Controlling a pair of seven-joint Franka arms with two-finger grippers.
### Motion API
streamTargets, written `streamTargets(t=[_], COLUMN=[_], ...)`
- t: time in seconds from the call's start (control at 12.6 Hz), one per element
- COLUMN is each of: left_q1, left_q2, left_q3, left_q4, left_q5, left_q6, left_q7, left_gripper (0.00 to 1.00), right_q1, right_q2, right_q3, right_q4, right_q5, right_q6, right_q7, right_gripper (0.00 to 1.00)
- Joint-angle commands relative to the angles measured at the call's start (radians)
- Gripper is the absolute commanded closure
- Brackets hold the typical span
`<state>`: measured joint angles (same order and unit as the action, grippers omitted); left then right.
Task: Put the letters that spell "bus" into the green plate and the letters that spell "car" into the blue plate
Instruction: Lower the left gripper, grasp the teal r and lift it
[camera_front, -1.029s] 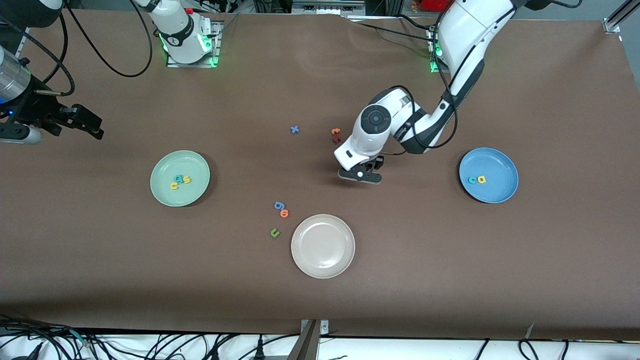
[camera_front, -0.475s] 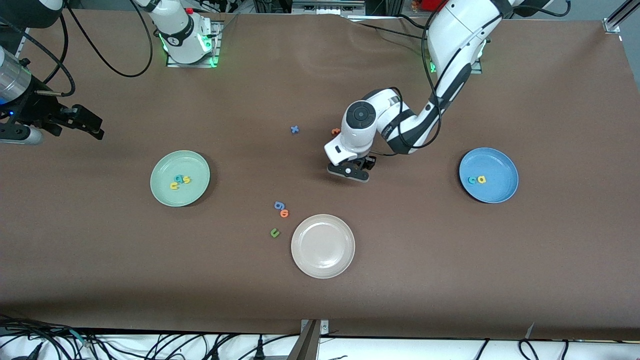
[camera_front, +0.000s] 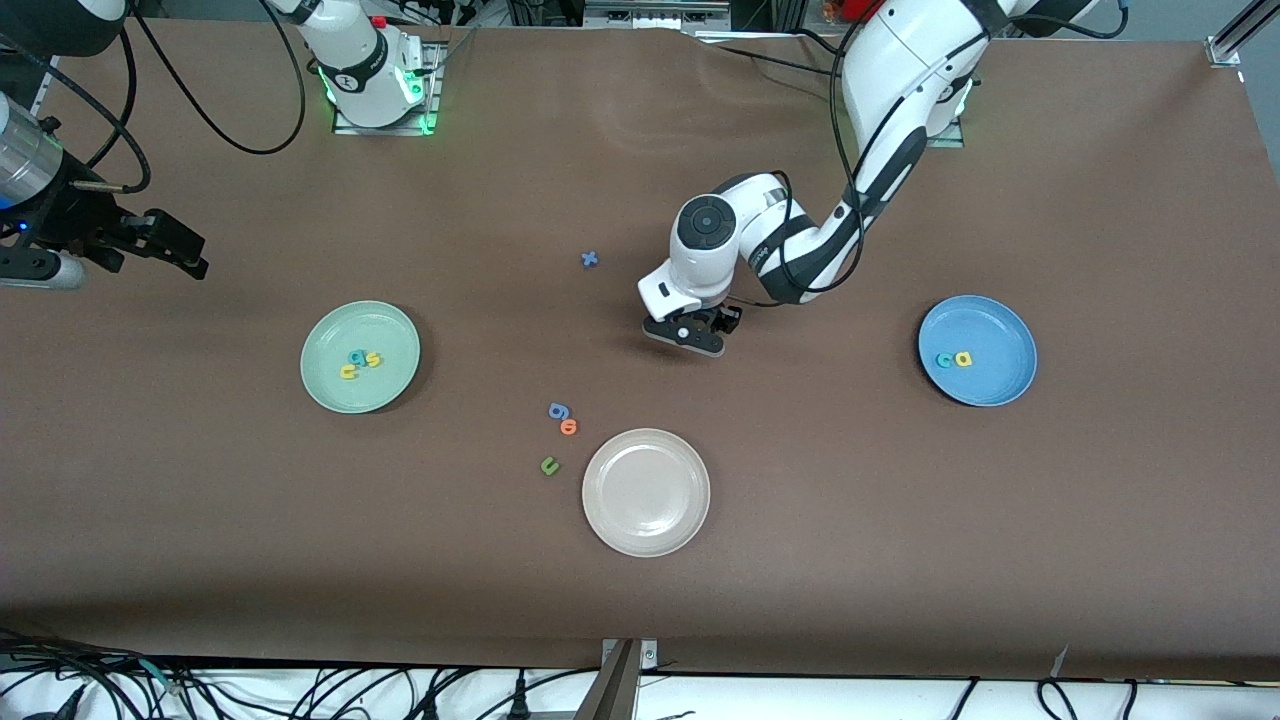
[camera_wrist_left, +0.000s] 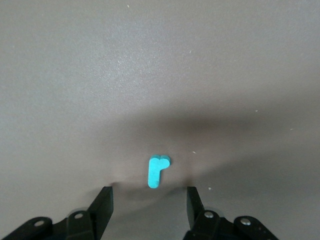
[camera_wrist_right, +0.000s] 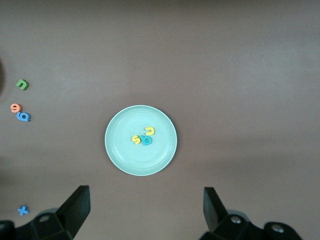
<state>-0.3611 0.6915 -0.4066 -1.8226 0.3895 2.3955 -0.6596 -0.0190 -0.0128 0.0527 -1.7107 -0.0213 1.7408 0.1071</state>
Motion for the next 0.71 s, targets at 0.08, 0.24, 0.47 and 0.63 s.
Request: streamTargets(t=[0.08,0.24,0.47,0.63], left_q1=[-0.015,-0.015,-0.013,-0.015], left_q2=[0.023,0.025,0.028,0.04], left_q3=[0.011,0.012,0.014,0.014], left_q4=[0.029,0.029,0.046,0.046], left_q5=[0.045,0.083,0.086,0.088], left_q6=[0.023,0.042,0.057,0.071], left_q7=[0.003,0.05,0.055,0.055], left_gripper=[0.33,0.33,0.32,0.32], right_q1=[0.004,0.004,0.002,0.004], right_q2=[0.011,0.011,0.011,0.013], right_q3=[0.001,0.003,0.003,0.003], right_q4=[0.028,0.028,0.028,0.028], right_q5=[-0.005,-0.003,-0.002,-0.002], right_q6=[-0.021,-0.021,-0.021,-0.021], right_q7=[-0.004,-0.004,-0.004,-0.004], right_gripper=[0.0,0.0,0.0,0.0])
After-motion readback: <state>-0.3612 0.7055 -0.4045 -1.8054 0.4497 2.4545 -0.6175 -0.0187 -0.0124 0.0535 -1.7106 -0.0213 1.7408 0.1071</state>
